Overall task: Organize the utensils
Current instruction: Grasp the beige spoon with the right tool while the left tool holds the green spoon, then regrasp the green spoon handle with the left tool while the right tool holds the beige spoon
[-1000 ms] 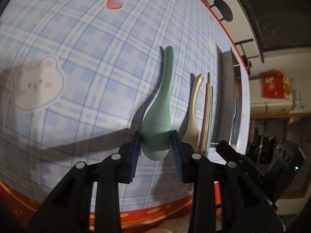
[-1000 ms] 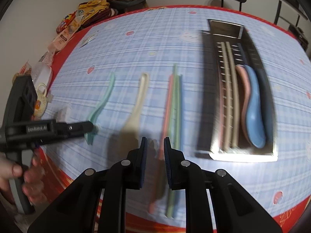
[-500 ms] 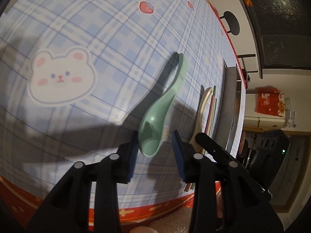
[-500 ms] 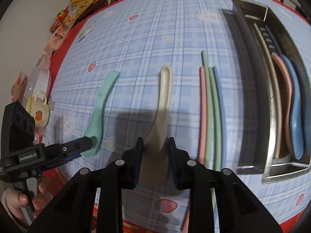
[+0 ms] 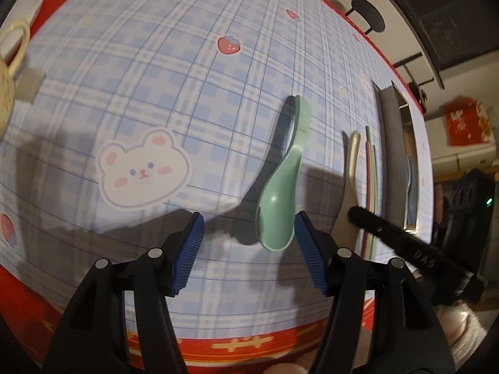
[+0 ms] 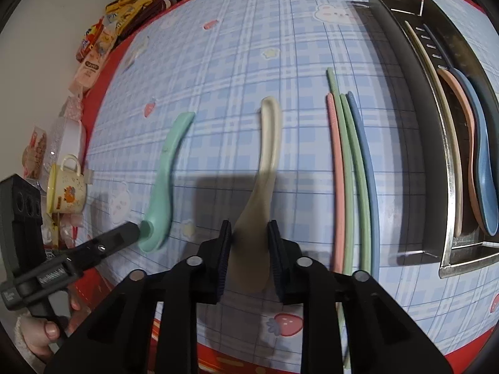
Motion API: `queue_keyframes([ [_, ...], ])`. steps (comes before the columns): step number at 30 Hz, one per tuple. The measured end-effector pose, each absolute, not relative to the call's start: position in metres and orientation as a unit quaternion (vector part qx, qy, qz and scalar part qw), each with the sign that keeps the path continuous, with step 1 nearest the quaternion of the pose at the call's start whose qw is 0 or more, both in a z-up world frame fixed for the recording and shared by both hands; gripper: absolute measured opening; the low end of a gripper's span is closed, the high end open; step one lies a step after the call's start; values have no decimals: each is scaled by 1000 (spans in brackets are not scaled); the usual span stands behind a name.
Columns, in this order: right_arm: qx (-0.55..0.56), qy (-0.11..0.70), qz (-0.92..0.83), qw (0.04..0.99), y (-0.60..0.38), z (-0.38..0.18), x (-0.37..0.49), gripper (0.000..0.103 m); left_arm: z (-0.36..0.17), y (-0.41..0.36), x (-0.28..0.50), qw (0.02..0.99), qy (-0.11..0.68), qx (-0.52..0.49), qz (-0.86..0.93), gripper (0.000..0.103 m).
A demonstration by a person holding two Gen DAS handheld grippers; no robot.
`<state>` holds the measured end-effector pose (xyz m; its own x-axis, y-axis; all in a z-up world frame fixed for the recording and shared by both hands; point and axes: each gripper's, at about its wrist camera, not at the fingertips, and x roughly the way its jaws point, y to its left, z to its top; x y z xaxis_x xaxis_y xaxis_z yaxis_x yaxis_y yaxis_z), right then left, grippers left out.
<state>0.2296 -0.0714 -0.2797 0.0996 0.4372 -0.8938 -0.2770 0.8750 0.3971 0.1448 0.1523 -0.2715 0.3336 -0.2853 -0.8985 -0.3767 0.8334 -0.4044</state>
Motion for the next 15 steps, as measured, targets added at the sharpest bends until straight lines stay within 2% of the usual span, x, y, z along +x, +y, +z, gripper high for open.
queue_keyframes([
  [3, 80, 620, 248, 740, -68, -273, 229, 9, -271, 152, 145, 770, 577, -270, 28, 61],
  [15, 89, 613, 256, 742, -43, -274, 214, 7, -268, 160, 145, 791, 573, -216, 3, 60],
])
